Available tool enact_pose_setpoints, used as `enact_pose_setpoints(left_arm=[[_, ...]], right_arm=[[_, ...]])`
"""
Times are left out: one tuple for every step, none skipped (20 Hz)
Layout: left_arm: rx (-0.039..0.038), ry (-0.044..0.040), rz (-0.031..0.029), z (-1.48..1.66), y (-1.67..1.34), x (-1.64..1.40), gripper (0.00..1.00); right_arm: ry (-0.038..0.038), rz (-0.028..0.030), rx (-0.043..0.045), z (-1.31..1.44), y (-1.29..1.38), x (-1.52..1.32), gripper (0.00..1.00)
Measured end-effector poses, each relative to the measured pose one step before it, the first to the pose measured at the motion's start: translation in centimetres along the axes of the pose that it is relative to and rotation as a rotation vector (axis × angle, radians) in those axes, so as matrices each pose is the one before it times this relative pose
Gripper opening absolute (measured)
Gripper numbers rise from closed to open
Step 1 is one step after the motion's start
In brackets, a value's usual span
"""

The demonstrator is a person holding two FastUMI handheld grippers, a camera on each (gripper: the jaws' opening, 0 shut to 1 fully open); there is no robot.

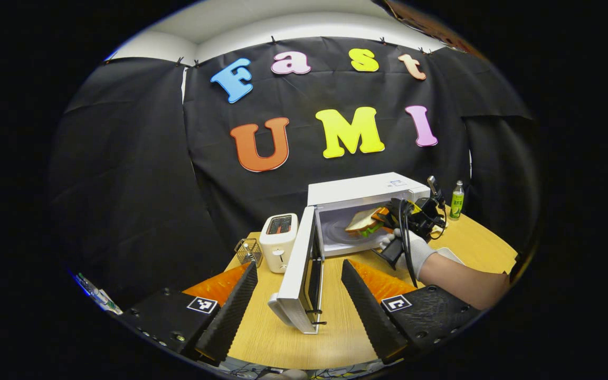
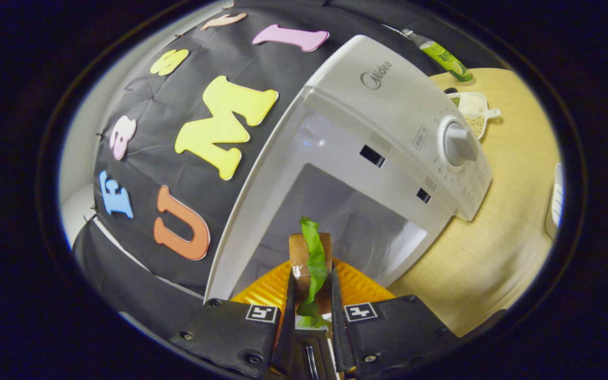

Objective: Open the microwave oven with the left hand, put the food in, and close the microwave oven.

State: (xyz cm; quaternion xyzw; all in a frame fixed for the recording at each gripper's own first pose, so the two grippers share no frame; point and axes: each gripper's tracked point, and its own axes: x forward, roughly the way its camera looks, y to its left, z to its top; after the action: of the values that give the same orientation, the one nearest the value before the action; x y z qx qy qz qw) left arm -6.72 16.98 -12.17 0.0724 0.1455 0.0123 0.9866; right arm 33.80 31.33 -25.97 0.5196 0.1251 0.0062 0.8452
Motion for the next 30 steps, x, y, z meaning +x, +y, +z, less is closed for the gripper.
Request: enact_pose_setpoints(left_arm=[[0.00306,0.00032,-0.00028,-0.083,0.194,0.139,0.97],[-0.00171,0.00110,-0.00301,-0.077,0.010,0.123,0.97],[-0.00290,0.00341,-0.00234,-0.199,0.089,-0.002,0.97],[0.00344,-0.00065,-0.00109,-0.013,-0.041,-0.063,0.97],[0.00657,0.00105,0.00374,-0.035,-0.027,0.150,0.97],[0.00821,0.00267,0.00379,-0.200,0.049,-0.057,0.97],[0.01495,-0.00827,0.00610,-0.005,0.173,-0.086,0.97],[0.01672,0.00861,0.00410,-0.147,-0.036,0.015,0.97],[0.00888,0.00900,-0.00285,-0.460,-0.121,0.053,0.96],[0.00679,-0.00426,-0.00544,0.172,-0.118,-0.112,0.96],[0.00220,-0.00232,-0.00072,0.225,-0.031,-0.056,0.96],[-0.00253,-0.00806,-0.00028,0.242,0.081,-0.008,0.97],[-0.00665,-0.00145,0.00497,-0.040,0.109,-0.102,0.96],[-0.01088,0.00054,0.00427,0.069,0.044,0.024,0.97],[-0.01175,-0.00505,0.00094,-0.038,-0.021,-0.117,0.97],[-0.00814,-0.00593,0.00462,0.120,0.110,-0.076,0.97],[-0.00601,-0.00095,0.00551,-0.068,0.055,-0.052,0.97],[-0.00414,-0.00541,0.00420,0.178,0.014,-0.051,0.96],[-0.00411,-0.00119,0.00441,0.073,0.081,-0.169,0.97],[-0.00351,-0.00292,0.00131,-0.025,0.081,-0.150,0.97],[-0.00238,-0.00231,0.00255,0.093,0.053,-0.082,0.97],[-0.00075,-0.00448,0.00148,0.261,0.074,-0.108,0.97],[-0.00255,-0.00209,0.00534,0.137,0.215,-0.090,0.96],[-0.00457,-0.00276,0.00009,0.069,0.084,-0.104,0.97],[-0.00558,-0.00456,0.00183,0.220,0.123,-0.185,0.97],[-0.00496,-0.00456,-0.00018,0.061,0.110,-0.168,0.97],[-0.00723,-0.00997,0.00442,0.265,0.310,-0.091,0.97],[-0.00937,-0.01122,0.00278,0.311,0.249,-0.030,0.97],[-0.00969,-0.01152,0.00736,0.285,0.425,0.040,0.96],[-0.00673,-0.01153,0.00561,0.157,0.308,-0.040,0.97]], right_arm=[[-0.01562,-0.00508,0.01603,-0.416,0.117,1.075,0.33],[-0.00218,-0.00335,0.01108,-0.470,0.091,0.912,0.33],[-0.00604,-0.00168,0.00458,-0.409,0.100,0.823,0.33],[-0.00172,-0.00300,-0.01798,-0.616,-0.090,1.073,0.25],[-0.00558,-0.02170,-0.04272,-0.749,-0.269,1.013,0.34],[-0.00481,-0.02231,-0.05765,-0.601,-0.526,0.558,0.35],[-0.01995,0.00463,-0.04267,-0.032,0.207,0.239,0.36],[-0.00754,-0.00562,-0.04832,-0.179,-0.250,0.032,0.40],[-0.00240,-0.01534,-0.05698,-0.191,-0.462,-0.165,0.34],[0.00731,-0.01079,-0.04327,-0.241,-0.306,0.053,0.35],[0.01894,-0.02189,-0.05757,-0.299,-0.604,-0.112,0.38],[0.01013,-0.02264,-0.05616,-0.187,-0.766,-0.066,0.72],[-0.01001,-0.01879,-0.04812,0.342,-0.546,-0.044,0.53],[-0.01436,-0.01008,-0.05376,0.548,-0.329,-0.065,0.65],[-0.02915,0.00109,-0.06175,0.978,-0.059,-0.515,0.78],[-0.02609,0.00451,-0.06401,1.115,0.005,-0.337,0.90],[-0.02082,0.01296,-0.05975,0.859,0.355,-0.559,0.93],[-0.02083,0.01441,-0.04975,0.891,0.315,-0.540,0.99],[-0.00894,0.01819,-0.02561,0.749,0.277,-0.699,0.91],[-0.01741,0.01831,-0.01943,0.804,0.338,-0.760,0.92],[0.00209,0.00799,-0.00609,0.580,0.040,-0.735,0.92],[0.00569,0.01766,0.00386,0.523,0.141,-0.901,0.92],[0.00919,0.01342,0.00092,0.448,0.169,-1.085,1.00],[0.00717,0.01854,0.00690,0.643,0.265,-1.124,1.00],[0.00941,0.01600,-0.00324,0.622,0.099,-1.215,0.99],[0.00720,0.01176,-0.01942,0.584,-0.080,-1.391,0.99],[0.00097,0.01377,-0.01504,0.927,-0.108,-1.448,0.91],[-0.00252,0.01839,-0.01620,0.897,-0.237,-1.383,0.91],[0.00812,0.01582,-0.02309,0.794,-0.083,-1.538,0.91],[0.00821,0.01935,-0.02772,0.929,-0.124,-1.536,0.99]])
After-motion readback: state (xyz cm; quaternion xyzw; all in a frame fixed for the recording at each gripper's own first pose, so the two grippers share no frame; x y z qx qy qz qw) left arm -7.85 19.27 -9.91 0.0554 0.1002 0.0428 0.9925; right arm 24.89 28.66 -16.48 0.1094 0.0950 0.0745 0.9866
